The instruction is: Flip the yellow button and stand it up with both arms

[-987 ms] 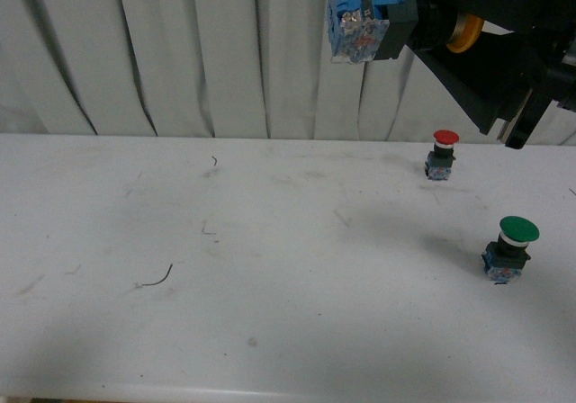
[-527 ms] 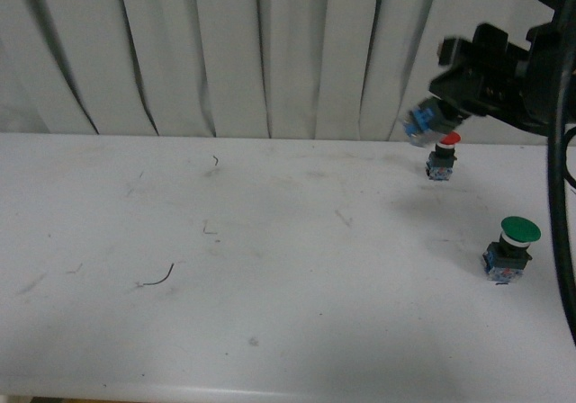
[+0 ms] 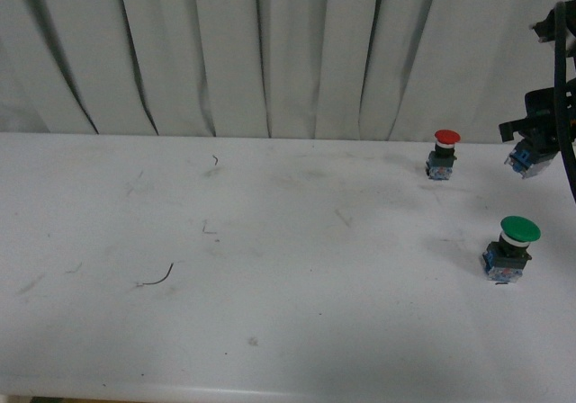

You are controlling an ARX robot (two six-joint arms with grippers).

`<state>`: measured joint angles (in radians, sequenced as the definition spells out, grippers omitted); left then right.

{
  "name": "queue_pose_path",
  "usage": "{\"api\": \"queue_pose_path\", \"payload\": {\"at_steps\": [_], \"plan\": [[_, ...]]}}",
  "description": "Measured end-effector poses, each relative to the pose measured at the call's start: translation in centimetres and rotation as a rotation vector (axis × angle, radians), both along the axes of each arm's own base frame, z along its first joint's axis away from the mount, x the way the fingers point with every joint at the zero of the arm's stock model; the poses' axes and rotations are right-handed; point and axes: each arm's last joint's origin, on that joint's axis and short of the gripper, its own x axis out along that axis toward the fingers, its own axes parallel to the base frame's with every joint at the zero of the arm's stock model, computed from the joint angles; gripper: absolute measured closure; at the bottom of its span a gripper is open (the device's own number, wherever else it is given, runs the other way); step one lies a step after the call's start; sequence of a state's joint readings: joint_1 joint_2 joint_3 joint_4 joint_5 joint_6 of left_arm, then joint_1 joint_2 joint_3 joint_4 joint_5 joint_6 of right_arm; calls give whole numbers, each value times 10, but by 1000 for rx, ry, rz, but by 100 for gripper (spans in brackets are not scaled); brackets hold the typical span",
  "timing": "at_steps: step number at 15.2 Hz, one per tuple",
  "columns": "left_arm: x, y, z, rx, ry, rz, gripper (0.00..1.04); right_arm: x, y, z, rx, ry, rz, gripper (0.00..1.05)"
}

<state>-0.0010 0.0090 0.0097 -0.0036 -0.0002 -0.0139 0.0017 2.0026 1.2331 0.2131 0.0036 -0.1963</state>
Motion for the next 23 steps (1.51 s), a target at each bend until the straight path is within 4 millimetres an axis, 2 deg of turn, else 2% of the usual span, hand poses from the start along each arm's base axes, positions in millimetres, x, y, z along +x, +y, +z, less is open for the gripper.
{"api": "queue_pose_path", "payload": {"at_steps": [3,7,11,15,20,23], "plan": [[0,0,0,0,0,0,7,24,-11,-14,146,61,-210,71],[0,0,0,0,0,0,7,48,6,-31,164,138,-262,71],[0,0,0,0,1,0,7,70,28,-33,117,165,-267,71],[0,0,0,0,0,0,7,72,45,-57,94,201,-282,71],[0,0,0,0,0,0,7,74,44,-65,80,178,-326,71],[0,0,0,0,0,0,7,73,44,-77,62,209,-343,71]]}}
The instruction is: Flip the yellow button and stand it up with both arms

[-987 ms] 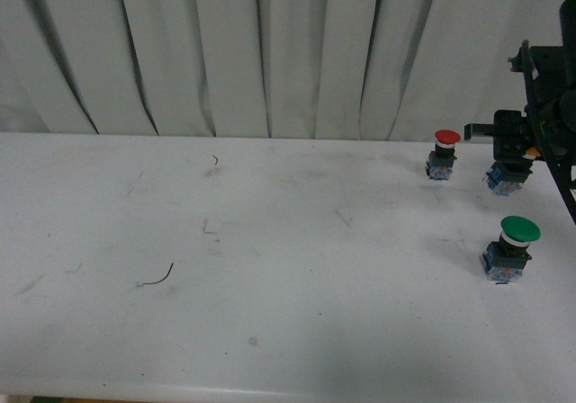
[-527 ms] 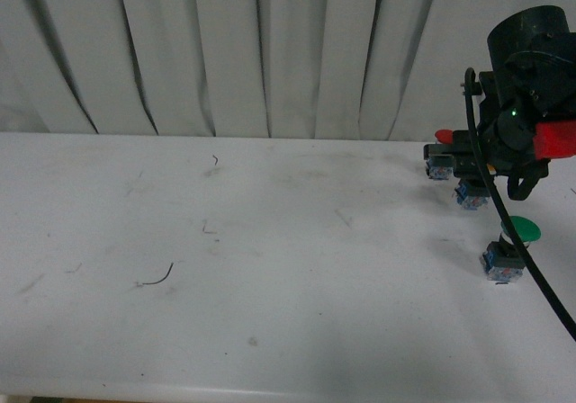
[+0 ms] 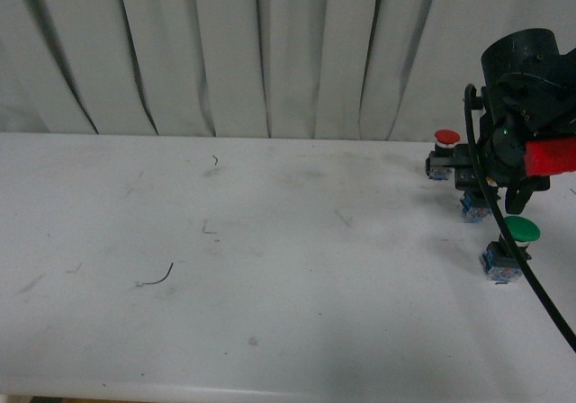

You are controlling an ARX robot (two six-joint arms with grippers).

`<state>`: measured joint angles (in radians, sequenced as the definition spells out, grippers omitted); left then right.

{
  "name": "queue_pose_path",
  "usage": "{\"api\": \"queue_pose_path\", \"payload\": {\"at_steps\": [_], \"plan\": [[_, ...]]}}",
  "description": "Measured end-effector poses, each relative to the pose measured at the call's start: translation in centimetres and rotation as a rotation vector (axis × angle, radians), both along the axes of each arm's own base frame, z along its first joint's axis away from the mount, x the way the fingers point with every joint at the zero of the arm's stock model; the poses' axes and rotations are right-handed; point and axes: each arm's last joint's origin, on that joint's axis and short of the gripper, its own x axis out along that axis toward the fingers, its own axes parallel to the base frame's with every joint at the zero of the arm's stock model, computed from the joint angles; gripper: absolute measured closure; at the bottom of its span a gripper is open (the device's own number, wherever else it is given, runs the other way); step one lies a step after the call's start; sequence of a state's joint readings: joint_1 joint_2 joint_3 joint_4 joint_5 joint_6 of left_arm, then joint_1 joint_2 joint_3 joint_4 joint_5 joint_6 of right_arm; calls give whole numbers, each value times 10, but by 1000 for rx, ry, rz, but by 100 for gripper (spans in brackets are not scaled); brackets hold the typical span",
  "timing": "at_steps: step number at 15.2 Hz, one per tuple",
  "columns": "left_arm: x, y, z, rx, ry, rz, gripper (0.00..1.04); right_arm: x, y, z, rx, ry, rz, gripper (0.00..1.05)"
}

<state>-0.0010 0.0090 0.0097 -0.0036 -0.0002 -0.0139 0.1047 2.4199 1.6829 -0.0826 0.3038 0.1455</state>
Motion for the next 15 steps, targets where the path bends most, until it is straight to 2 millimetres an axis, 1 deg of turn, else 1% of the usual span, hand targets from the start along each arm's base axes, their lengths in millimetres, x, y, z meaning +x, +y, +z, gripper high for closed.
{"api": "queue_pose_path", "payload": {"at_steps": [1,15], "plan": [[0,0,0,0,0,0,7,-1,0,-5,0,13,-8,71],[0,0,0,0,0,0,7,7,14,-6,-22,9,-21,71]]}}
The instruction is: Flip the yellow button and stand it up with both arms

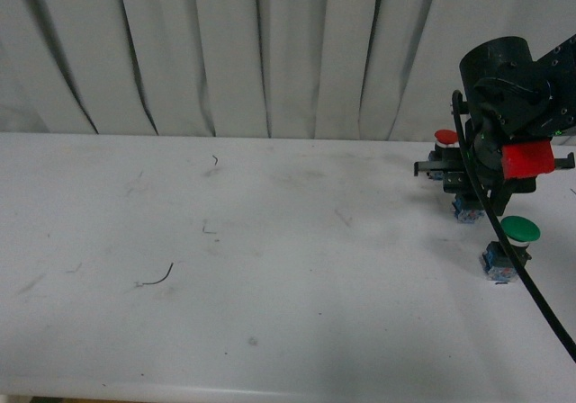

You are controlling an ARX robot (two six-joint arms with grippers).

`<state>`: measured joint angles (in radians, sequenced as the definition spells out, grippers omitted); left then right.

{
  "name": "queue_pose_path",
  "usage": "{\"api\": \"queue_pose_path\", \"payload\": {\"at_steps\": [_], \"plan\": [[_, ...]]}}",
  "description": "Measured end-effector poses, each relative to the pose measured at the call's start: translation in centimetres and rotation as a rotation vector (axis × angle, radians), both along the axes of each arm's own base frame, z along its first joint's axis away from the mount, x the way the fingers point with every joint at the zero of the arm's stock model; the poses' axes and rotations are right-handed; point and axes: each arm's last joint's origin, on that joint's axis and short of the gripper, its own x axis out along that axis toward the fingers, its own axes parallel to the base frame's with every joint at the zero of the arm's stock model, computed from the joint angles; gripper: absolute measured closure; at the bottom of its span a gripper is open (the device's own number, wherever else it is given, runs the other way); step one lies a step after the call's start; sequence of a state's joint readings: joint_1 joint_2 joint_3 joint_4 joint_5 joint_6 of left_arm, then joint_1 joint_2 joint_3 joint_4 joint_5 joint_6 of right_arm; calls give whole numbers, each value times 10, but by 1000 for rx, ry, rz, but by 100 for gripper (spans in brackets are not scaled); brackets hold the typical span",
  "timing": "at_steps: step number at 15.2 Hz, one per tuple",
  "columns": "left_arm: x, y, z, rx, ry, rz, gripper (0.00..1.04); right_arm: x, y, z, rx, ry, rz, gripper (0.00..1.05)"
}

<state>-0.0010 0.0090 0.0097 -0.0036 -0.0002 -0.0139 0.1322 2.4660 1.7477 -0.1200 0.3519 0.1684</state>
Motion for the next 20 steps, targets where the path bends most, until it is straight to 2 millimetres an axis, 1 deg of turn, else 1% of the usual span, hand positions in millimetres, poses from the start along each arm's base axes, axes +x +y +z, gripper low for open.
{"api": "queue_pose_path", "payload": {"at_steps": [2,4,5,8,11,13,15,16,17,18,20], "plan": [[0,0,0,0,0,0,7,0,0,0,0,-1,0,70],[0,0,0,0,0,0,7,0,0,0,3,-1,0,50],[0,0,0,0,0,0,7,0,0,0,5,-2,0,42],[0,0,0,0,0,0,7,0,0,1,7,-2,2,39],[0,0,0,0,0,0,7,1,1,2,28,-19,4,6],[0,0,0,0,0,0,7,-1,3,10,44,-46,13,7],[0,0,0,0,0,0,7,-9,3,37,71,-133,27,6],[0,0,0,0,0,0,7,-19,1,61,89,-211,39,6],[0,0,0,0,0,0,7,-32,-1,77,125,-254,55,6],[0,0,0,0,0,0,7,-53,-4,96,182,-313,68,6],[0,0,0,0,0,0,7,-118,-10,135,314,-440,136,6]]}}
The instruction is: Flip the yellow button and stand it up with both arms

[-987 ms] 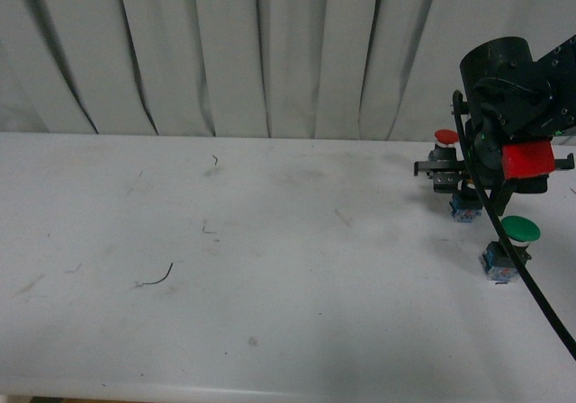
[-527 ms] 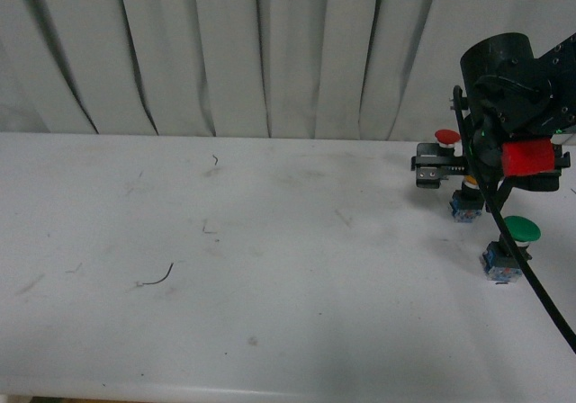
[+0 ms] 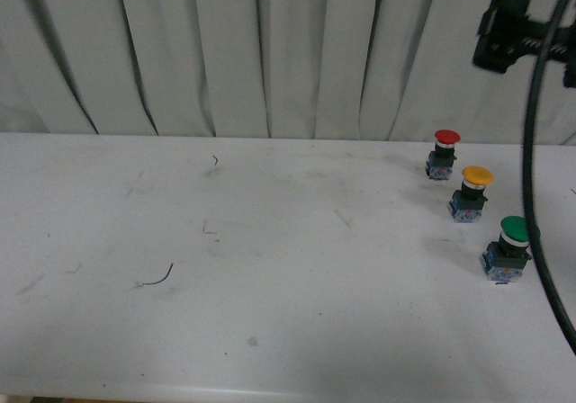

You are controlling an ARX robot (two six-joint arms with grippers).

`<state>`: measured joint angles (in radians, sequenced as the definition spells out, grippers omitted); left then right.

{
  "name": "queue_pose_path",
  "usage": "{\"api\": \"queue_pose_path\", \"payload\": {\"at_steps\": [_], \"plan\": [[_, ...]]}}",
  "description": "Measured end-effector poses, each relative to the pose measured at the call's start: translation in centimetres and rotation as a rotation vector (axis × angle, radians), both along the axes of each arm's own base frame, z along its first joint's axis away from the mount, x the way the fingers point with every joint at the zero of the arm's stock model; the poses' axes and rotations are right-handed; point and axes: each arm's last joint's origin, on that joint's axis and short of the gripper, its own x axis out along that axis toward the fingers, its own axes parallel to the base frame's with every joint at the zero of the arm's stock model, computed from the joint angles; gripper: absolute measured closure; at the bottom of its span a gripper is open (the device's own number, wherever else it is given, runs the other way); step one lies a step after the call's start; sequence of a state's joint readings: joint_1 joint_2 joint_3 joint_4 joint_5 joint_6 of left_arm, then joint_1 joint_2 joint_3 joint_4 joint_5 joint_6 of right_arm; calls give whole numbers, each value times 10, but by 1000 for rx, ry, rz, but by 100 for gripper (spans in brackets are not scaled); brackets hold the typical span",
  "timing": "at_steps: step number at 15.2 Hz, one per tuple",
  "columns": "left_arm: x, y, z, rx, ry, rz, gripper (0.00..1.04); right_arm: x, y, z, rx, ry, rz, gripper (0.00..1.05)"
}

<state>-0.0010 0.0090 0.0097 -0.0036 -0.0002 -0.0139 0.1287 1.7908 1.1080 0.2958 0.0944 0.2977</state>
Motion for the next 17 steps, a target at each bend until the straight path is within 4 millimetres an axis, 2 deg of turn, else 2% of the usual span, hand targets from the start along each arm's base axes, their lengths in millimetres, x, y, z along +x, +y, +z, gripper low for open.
{"api": "queue_pose_path", "payload": {"at_steps": [2,3,5,6,8,9,10,11,13,17], "plan": [[0,0,0,0,0,0,7,-65,-10,33,88,-84,65,7],[0,0,0,0,0,0,7,-89,-14,44,42,-244,38,14],[0,0,0,0,0,0,7,-102,-18,48,11,-301,15,19],[0,0,0,0,0,0,7,-141,-28,48,-99,-375,1,33],[0,0,0,0,0,0,7,-197,-35,21,-204,-355,15,56],[0,0,0,0,0,0,7,-212,-39,12,-221,-376,29,69],[0,0,0,0,0,0,7,-218,-47,8,-234,-394,16,82],[0,0,0,0,0,0,7,-235,-48,-13,-245,-377,23,103],[0,0,0,0,0,0,7,-263,-48,-36,-245,-384,22,103],[0,0,0,0,0,0,7,-270,-48,-41,-245,-388,21,103]]}}
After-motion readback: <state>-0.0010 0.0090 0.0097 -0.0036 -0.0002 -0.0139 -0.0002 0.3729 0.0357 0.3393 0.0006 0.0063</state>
